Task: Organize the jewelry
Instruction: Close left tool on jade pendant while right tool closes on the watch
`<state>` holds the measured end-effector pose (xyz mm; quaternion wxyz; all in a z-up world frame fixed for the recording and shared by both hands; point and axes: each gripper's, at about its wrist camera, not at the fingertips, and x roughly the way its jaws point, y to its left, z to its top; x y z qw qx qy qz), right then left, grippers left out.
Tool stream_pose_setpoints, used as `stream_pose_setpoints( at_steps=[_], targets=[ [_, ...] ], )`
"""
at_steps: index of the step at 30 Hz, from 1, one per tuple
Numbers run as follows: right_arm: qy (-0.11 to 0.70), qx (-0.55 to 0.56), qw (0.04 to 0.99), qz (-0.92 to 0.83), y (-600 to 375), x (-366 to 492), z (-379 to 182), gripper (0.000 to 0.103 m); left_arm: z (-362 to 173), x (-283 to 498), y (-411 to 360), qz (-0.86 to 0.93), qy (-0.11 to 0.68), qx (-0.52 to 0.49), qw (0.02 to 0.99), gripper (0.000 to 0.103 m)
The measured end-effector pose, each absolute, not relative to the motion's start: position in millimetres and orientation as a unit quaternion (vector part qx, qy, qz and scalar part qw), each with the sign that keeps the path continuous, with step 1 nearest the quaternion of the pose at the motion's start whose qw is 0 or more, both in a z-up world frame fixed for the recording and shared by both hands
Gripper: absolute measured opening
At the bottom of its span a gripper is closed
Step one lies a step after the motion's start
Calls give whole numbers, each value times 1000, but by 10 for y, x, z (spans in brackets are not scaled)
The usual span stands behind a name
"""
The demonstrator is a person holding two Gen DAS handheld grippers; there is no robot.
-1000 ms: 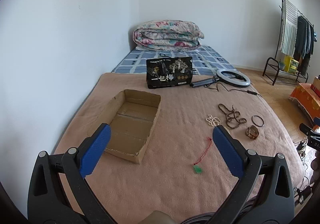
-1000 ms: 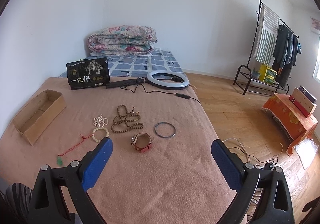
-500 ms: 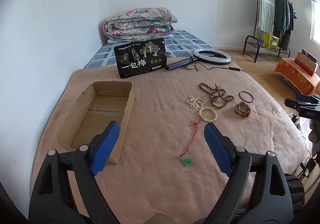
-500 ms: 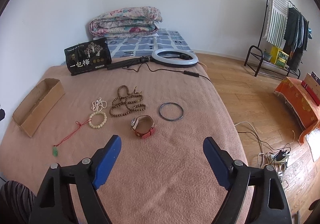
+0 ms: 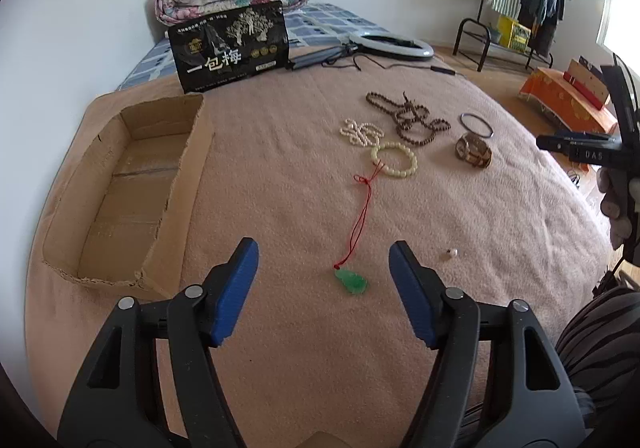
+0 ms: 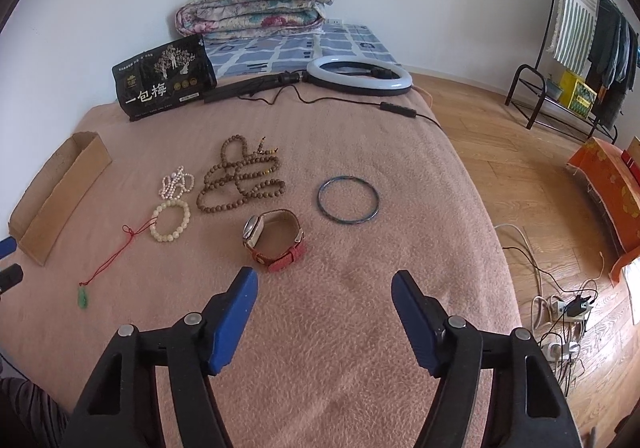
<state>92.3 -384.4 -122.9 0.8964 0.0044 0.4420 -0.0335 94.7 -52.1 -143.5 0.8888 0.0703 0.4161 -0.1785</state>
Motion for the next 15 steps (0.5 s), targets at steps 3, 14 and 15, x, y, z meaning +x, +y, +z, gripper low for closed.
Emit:
stream_pose_setpoints(
  at_steps=[3,14,15],
  targets=[
    [450,3,892,-34,-3831,1019,-1307,68,-1592,986,-571,-196,436,75,875,66],
    [475,21,879,-42,-3857,1322,-1502,60,-2024,1172,-670,-213,489,71,843,56],
    [476,21,878,-44,-3857,1345,-1517,59,-2061,1193,-671,-212,495,66,840,51]
  ],
)
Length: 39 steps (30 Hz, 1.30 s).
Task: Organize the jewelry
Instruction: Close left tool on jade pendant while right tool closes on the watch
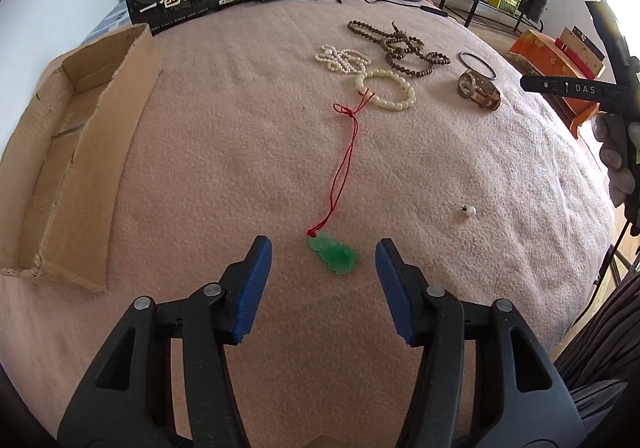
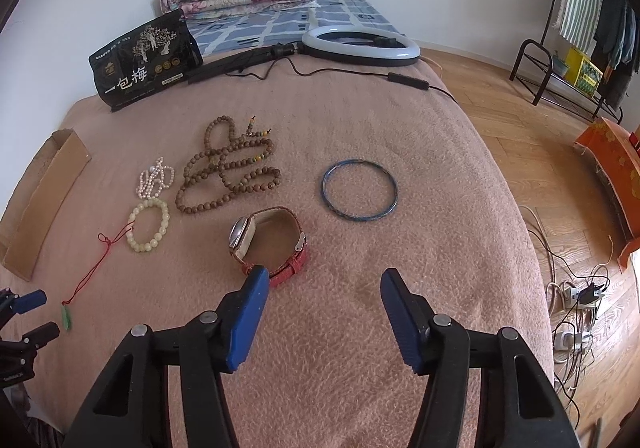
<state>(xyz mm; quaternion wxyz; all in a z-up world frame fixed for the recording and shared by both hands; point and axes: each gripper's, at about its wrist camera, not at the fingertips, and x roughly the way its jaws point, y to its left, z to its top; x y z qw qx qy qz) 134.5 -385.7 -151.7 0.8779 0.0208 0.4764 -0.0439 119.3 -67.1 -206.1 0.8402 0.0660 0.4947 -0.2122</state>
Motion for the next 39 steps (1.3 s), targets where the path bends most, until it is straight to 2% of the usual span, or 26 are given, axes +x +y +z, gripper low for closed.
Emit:
stream_pose_setpoints(
  at_steps=[12,19,23,32,34,36,38,39],
  targets=[
    [498,72,863,-46,-3922,1599,-1707,53,-2217,1304,-708,-213,516,53,828,49],
    [517,95,849,-48,-3934,1771,-1853,48,-2242,1326,-739,-210,510,65,832,38],
    [527,86,844,-52,-3887,1842,-1915,47,-2241,1340,-670,-205,509,58,834,26],
    [542,58,836,-60,-3785,1954,-2007,46,-2241,1351,-630,-209,507,45,835,25],
    [542,50,837,-62,-3771,1954,-2013,41,-2220,1348,-624,-208,506,40,836,25],
    [539,48,839,-63,-3766,1945,-2002,26,-2191,1335,-617,-208,503,36,838,24],
    [536,52,840,-58,-3762,1930,-1991,16,-2153,1333,-611,-209,498,31,841,24],
    [535,54,841,-56,-3761,1918,-1984,10,-2125,1325,-602,-210,495,28,843,19]
  ],
)
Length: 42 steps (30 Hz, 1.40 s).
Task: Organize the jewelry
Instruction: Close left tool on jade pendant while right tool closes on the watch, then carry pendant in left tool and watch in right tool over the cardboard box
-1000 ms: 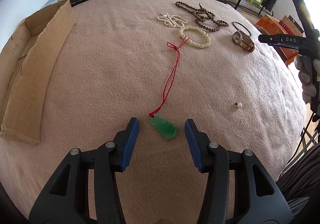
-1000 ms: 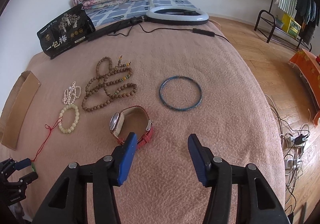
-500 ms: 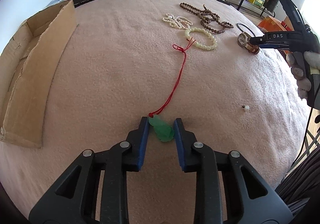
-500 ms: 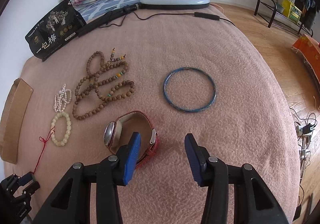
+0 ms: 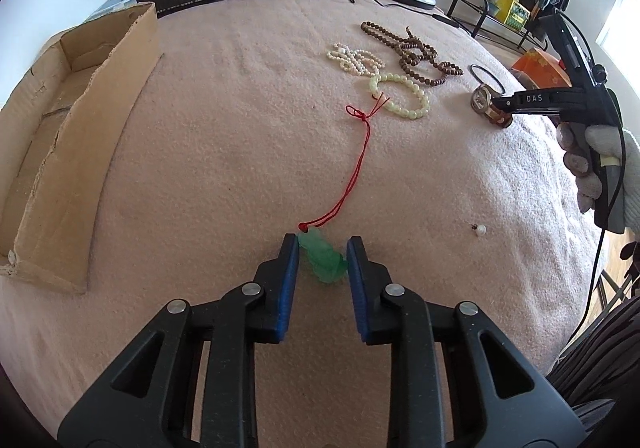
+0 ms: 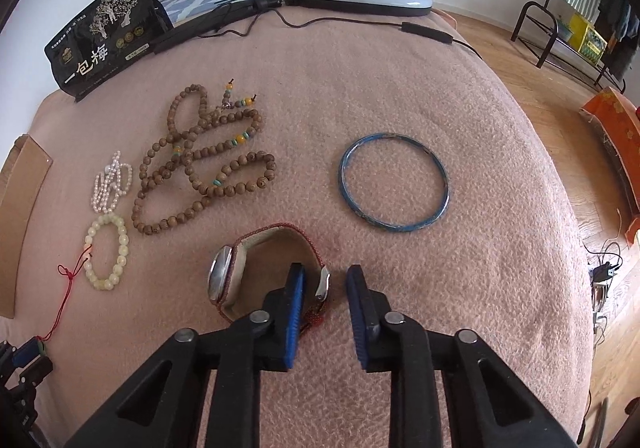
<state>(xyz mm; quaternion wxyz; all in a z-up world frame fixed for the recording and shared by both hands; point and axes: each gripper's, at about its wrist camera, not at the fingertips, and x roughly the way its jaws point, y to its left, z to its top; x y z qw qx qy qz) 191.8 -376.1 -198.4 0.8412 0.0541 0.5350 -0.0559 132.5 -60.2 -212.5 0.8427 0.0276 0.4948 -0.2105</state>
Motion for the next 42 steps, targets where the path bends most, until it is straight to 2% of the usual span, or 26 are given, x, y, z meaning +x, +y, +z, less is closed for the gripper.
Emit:
stream_pose_setpoints(
  at_steps=[14,30,42],
  targets=[
    [517,31,854,-53,-3672,1776,-1811,8,-1952,1263,-463,-205,474,12,856,17],
    [459,32,888,-21,-3490,1487,-1133,7,-1261,1161,-190,-208,404,-35,890,17],
    [424,8,905,39,-2874,1405,-664,8,-753,1108,229,-192,350,-60,915,17]
  ],
)
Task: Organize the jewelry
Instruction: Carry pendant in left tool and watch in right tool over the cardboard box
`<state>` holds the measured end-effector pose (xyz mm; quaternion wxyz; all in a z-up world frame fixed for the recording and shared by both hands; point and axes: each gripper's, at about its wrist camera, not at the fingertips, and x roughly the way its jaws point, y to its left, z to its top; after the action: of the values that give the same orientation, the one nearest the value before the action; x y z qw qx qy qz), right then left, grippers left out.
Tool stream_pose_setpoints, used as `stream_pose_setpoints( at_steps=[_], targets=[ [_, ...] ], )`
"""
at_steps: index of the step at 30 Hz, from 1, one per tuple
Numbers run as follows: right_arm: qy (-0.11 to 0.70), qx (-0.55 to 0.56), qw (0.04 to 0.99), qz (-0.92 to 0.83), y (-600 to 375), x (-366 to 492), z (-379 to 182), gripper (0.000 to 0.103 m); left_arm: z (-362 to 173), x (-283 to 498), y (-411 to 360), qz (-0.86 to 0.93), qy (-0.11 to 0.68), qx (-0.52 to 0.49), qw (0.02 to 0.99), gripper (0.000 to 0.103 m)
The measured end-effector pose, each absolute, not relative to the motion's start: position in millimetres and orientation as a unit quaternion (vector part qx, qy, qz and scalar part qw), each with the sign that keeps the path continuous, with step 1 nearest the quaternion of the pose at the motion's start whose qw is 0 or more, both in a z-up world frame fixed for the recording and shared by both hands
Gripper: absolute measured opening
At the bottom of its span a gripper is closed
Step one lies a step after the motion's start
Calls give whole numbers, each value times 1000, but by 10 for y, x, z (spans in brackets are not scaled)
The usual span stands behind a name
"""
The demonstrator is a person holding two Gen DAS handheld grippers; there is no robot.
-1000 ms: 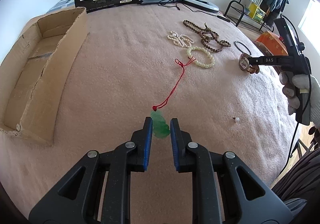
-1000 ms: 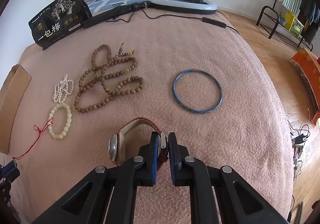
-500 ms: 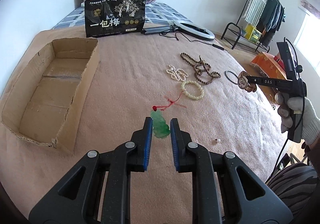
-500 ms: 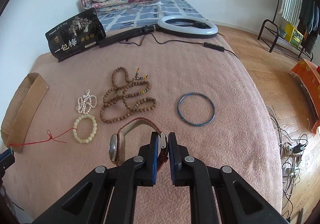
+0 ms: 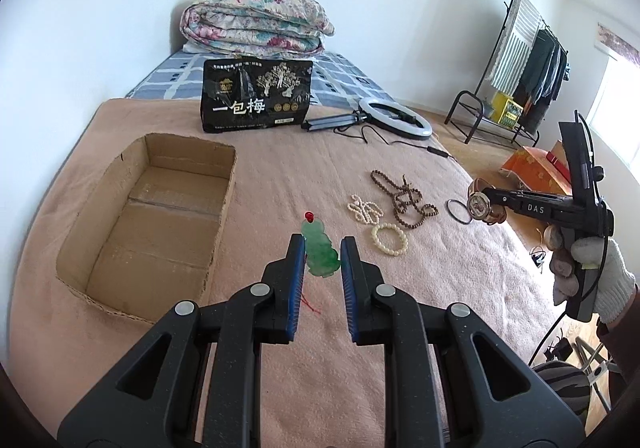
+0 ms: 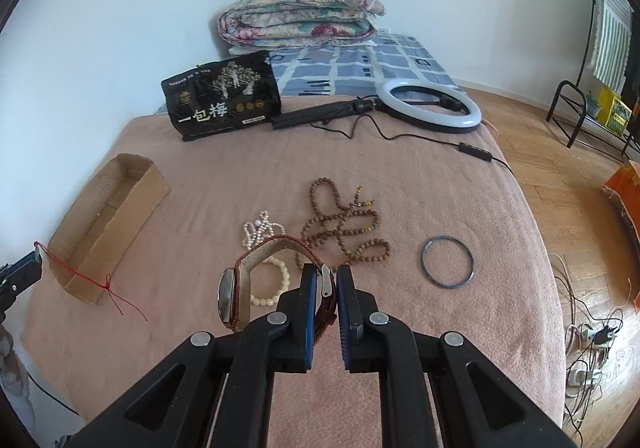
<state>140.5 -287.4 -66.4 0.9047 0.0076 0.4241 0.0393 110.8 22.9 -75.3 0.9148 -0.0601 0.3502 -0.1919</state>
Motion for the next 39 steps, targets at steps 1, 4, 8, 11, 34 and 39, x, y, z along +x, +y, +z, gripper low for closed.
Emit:
stream_pose_setpoints(
  at_steps=[1,4,8,11,34,39],
  targets=[
    [422,6,906,44,-2813,1411,-634,8,-715,1102,265,-190,346,-61,917,17],
    [415,1,908,58,-2619,1431,-547,8,-598,1116,389,-185,333,-65,922,17],
    [407,-15,910,75,-2325,1491,-430,8,-433,1152,584,-174,315,-71,931,17],
    [403,-25,911,86,-2108,1572,-367,8,-341,1195,736,-161,304,-70,936,17],
    [406,-66,891,192,-443,2201,-412,8,-506,1567,1581,-98,311,-71,943,17],
    [415,-66,884,206,-233,2309,-564,8,-625,1651,1624,-94,321,-74,940,17]
  ],
)
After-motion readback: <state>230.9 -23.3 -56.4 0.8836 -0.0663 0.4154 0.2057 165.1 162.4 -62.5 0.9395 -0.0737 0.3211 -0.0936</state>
